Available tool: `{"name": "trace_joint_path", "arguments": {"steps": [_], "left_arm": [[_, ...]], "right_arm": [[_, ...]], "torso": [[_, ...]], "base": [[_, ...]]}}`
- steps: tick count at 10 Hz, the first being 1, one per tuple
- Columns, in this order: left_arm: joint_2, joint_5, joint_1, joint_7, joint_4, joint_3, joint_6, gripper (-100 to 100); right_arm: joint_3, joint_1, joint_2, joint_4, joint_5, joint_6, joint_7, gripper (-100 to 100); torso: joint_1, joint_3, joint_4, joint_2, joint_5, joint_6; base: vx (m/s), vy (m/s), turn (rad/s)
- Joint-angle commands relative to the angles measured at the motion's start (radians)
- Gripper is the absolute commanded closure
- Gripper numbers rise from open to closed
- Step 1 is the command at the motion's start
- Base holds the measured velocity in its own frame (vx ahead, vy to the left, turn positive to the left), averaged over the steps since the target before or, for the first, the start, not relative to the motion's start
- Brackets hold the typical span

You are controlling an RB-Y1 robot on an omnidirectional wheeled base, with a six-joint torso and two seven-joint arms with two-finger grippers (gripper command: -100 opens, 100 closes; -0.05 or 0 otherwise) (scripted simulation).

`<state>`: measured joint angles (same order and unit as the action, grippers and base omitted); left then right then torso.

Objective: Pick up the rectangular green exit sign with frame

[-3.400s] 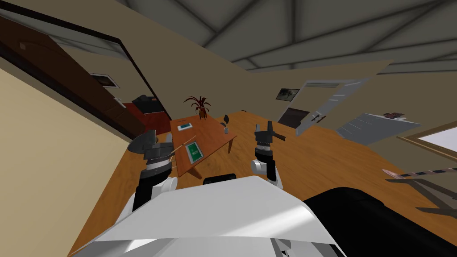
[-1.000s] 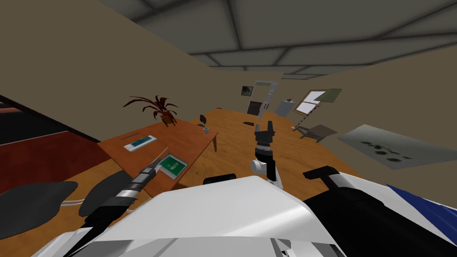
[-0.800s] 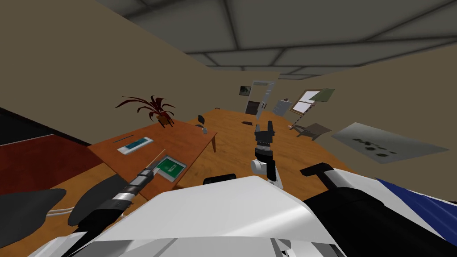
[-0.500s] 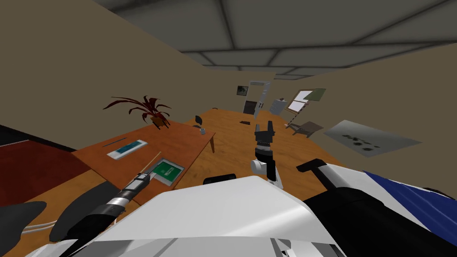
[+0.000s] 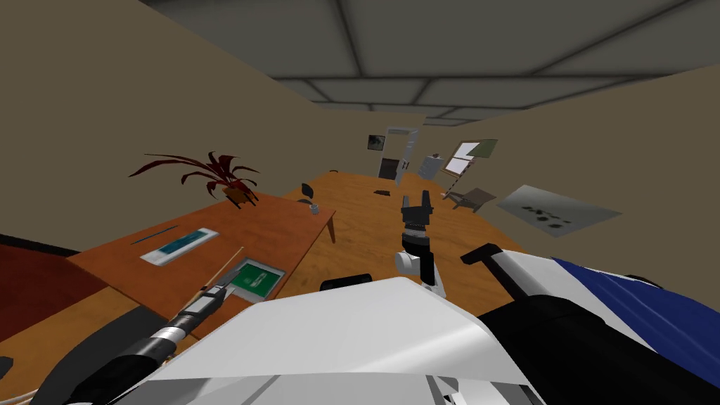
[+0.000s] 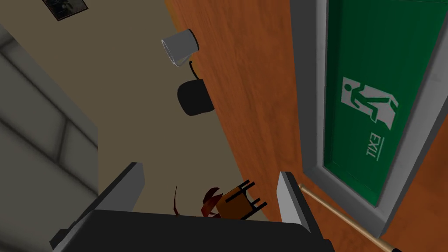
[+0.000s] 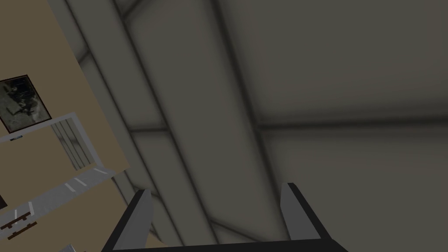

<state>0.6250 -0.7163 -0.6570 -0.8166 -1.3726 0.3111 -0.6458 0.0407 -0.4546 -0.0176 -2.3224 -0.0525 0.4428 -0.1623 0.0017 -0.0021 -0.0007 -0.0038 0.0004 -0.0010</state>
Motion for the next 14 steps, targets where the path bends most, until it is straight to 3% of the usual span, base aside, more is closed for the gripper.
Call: {"name": "trace_joint_path", "arguments": {"steps": [1,2,3,4,5,6,7,9,10,11,13,14], "left_arm": [[0.024,-0.045,-0.010,-0.047,0.050,0.007,-0.013,-100],[0.024,-0.045,-0.010,-0.047,0.059,0.007,-0.013,-100],[0.043,-0.086,-0.012,-0.082,0.107,0.008,-0.023,-100],[0.043,-0.086,-0.012,-0.085,0.108,0.008,-0.023,-100],[0.059,-0.125,-0.013,-0.122,0.149,0.008,-0.032,-100],[0.059,-0.125,-0.013,-0.122,0.156,0.008,-0.032,-100],[0.075,-0.164,-0.014,-0.158,0.190,0.007,-0.041,-100],[0.075,-0.164,-0.014,-0.158,0.203,0.007,-0.041,-100],[0.089,-0.202,-0.015,-0.192,0.236,0.005,-0.050,-100],[0.089,-0.202,-0.015,-0.192,0.249,0.005,-0.050,-100],[0.113,-0.269,-0.015,-0.252,0.325,-0.003,-0.069,-100],[0.113,-0.274,-0.015,-0.255,0.337,-0.003,-0.069,-100]], "right_arm": [[0.000,0.000,0.000,0.000,0.000,0.000,0.000,0],[0.000,0.000,0.000,0.000,0.000,0.000,0.000,0],[0.000,0.000,0.000,0.000,0.000,0.000,0.000,0],[0.000,0.000,0.000,0.000,0.000,0.000,0.000,0],[0.000,0.000,0.000,0.000,0.000,0.000,0.000,0],[0.000,0.000,0.000,0.000,0.000,0.000,0.000,0],[0.000,0.000,0.000,0.000,0.000,0.000,0.000,0],[0.000,0.000,0.000,0.000,0.000,0.000,0.000,0],[0.000,0.000,0.000,0.000,0.000,0.000,0.000,0],[0.000,0.000,0.000,0.000,0.000,0.000,0.000,0],[0.000,0.000,0.000,0.000,0.000,0.000,0.000,0],[0.000,0.000,0.000,0.000,0.000,0.000,0.000,0]], "torso": [[0.000,0.000,0.000,0.000,0.000,0.000],[0.000,0.000,0.000,0.000,0.000,0.000],[0.000,0.000,0.000,0.000,0.000,0.000],[0.001,0.000,0.000,-0.001,0.000,0.000],[0.000,0.000,0.000,-0.001,0.000,0.000],[0.000,-0.001,0.000,-0.001,0.000,0.000],[0.000,0.000,0.000,-0.001,0.000,0.000],[0.000,-0.001,0.000,-0.001,0.000,0.000],[-0.001,0.000,0.000,0.000,0.000,0.000],[-0.001,0.000,0.000,0.000,0.000,0.000],[0.000,-0.001,0.000,-0.001,0.000,0.000],[0.001,-0.002,-0.001,-0.004,0.000,0.000]], "base": [[0.048,0.009,-0.153],[0.044,0.015,-0.057],[0.056,0.021,-0.101],[0.047,0.018,-0.078],[0.054,0.017,-0.122],[0.052,0.014,-0.053],[0.066,0.018,-0.090],[0.039,0.006,-0.022],[0.047,0.004,-0.104],[0.049,0.010,-0.052],[0.084,0.024,-0.091],[0.088,0.033,-0.046]]}}
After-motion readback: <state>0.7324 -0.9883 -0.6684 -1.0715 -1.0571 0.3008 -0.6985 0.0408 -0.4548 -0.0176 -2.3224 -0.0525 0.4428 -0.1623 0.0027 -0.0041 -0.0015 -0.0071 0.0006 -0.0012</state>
